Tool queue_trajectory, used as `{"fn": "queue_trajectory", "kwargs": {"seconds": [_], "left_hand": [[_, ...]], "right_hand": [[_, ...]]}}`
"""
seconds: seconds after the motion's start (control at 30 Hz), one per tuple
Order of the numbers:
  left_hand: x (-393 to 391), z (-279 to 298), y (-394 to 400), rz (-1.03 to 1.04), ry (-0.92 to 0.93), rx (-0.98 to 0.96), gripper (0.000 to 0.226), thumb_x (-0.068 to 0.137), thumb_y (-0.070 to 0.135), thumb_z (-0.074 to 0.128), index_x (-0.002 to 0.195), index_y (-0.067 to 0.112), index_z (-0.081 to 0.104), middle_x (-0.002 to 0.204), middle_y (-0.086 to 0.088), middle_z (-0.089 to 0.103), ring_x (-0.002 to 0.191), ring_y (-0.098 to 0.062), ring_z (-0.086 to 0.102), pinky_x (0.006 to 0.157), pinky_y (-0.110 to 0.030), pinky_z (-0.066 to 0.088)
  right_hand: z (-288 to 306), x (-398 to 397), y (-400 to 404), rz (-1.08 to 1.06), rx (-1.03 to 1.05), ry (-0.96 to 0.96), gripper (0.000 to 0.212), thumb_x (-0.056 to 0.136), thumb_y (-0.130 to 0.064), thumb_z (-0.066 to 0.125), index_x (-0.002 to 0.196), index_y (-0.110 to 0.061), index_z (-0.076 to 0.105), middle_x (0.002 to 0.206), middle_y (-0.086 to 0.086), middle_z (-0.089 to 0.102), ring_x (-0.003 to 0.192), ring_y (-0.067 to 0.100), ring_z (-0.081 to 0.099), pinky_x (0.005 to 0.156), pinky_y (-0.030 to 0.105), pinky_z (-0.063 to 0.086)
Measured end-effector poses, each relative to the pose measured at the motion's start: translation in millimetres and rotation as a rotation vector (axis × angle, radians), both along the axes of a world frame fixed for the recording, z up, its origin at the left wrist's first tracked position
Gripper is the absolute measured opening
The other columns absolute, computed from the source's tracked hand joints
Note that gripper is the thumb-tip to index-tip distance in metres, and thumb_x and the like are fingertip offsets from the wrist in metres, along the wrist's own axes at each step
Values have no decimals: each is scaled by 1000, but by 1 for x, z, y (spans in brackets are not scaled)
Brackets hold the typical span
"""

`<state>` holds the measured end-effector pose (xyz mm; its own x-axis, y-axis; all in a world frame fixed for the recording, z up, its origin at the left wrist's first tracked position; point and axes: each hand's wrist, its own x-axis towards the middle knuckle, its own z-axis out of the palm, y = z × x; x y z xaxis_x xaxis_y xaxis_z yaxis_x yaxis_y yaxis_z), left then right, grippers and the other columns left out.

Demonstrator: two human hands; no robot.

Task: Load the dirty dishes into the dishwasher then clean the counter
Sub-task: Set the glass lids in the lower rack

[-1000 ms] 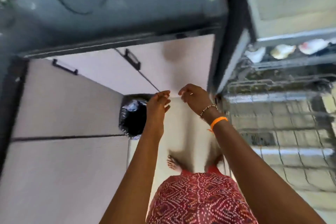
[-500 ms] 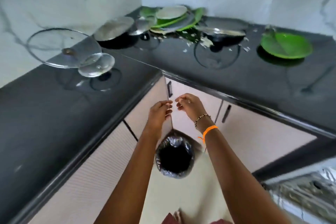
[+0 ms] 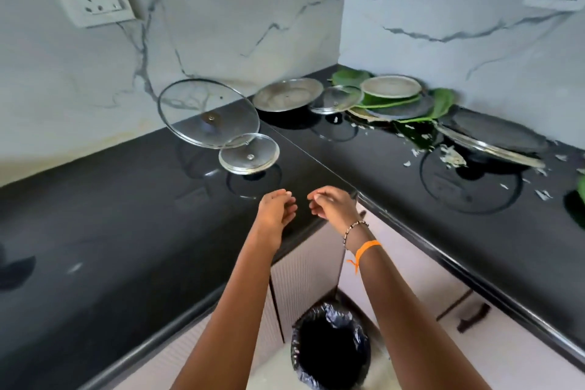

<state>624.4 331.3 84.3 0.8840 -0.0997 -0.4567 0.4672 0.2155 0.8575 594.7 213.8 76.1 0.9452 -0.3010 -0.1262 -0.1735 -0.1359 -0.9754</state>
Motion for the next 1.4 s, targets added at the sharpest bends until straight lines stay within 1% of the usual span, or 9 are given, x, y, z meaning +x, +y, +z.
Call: {"fn": "queue_trajectory", "kwargs": {"seconds": [0.07,0.2,0.33,0.5,0.7,0.87,0.97,1.1,1.4], "left_hand": [[25,-1,8,99,-1,-3,12,94,10,48,104,11,53,80,-2,57,71,-12,55,71,-24,47],[69,0,29,287,0,19,13,93,8,48,82,14,52,72,-1,51,65,-12,51,65,-22,47],[105,-4,53,428,21,54,20,91,7,47,74,14,53,65,1,46,61,-10,47,64,-22,46],[161,-9,81,492,55,-22,9,94,18,49,98,11,54,83,-2,53,72,-13,54,79,-31,49],[221,-23,116,355,80,-62,43,94,31,52,131,10,44,117,-10,53,110,-27,55,94,-35,47],[258,-36,134,245,41,-121,28,93,27,56,116,12,55,117,-10,63,103,-25,61,87,-32,48],[273,-43,133,236,1,-137,30,92,11,53,121,8,54,113,-9,64,97,-23,64,84,-31,51],[273,-50,127,208,-72,-244,49,89,-12,38,133,7,45,124,-9,56,109,-29,60,92,-37,50],[228,-49,125,86,-120,-274,50,86,-16,37,132,2,45,127,-14,58,109,-32,61,90,-40,53]], "right_hand": [[0,27,3,80,5,54,22,92,3,40,94,5,62,66,4,55,59,9,51,47,6,41],[2,74,9,207,11,134,17,93,-1,40,90,-4,56,69,3,54,58,9,49,47,8,40],[0,105,17,214,80,250,8,93,-10,45,100,-12,47,70,2,54,58,11,48,58,21,39],[-8,147,28,233,162,332,32,93,-26,52,118,-13,37,80,3,56,67,15,56,71,32,50],[-15,184,58,90,332,320,23,95,-19,48,115,-12,40,86,9,61,69,19,60,66,32,52],[-29,193,69,-123,460,273,15,94,-2,38,92,-14,45,59,5,68,53,15,65,66,33,51],[-32,188,66,-154,503,245,19,94,2,36,88,-11,48,66,13,65,52,19,65,64,32,54],[-35,179,62,-206,576,220,20,95,0,35,88,-10,51,59,9,66,51,19,66,56,27,55],[-32,116,34,-314,677,-38,21,94,0,38,90,-14,53,63,5,70,52,15,66,55,25,56]]}}
